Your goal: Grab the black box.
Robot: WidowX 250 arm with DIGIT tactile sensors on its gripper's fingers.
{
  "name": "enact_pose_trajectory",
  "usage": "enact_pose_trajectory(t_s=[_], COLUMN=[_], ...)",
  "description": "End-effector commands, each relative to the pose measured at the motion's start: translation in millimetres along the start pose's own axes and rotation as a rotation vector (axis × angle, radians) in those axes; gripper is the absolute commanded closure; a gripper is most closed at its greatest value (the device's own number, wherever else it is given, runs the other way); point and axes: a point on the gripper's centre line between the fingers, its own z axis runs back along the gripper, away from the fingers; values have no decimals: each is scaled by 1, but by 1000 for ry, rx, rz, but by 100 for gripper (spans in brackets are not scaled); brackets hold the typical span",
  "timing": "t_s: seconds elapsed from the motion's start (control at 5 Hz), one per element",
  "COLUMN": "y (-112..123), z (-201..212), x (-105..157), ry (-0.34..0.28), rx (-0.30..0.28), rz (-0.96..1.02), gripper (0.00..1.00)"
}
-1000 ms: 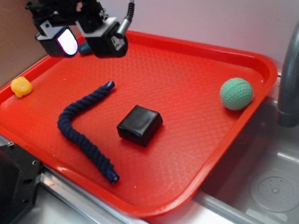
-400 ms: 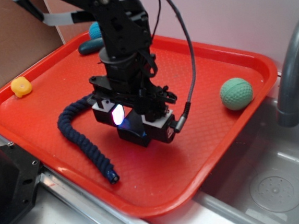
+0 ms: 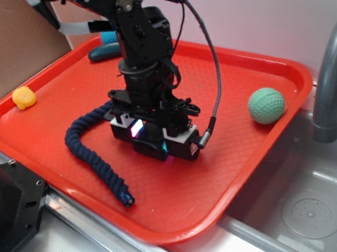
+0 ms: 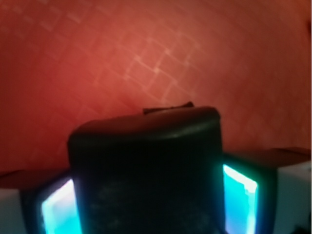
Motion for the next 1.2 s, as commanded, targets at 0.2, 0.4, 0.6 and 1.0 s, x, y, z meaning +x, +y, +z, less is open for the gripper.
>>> enact_pose_trajectory(t_s=[0.2,0.4,0.6,1.0], y=[51,87,120,104], z=[45,94,141,186], x=[4,-10,-6,12], ry=[-115,-117,-163,-195], rx=[-102,-85,-177,-90], rz=[-13,123,85,42], gripper=[100,100,100,100])
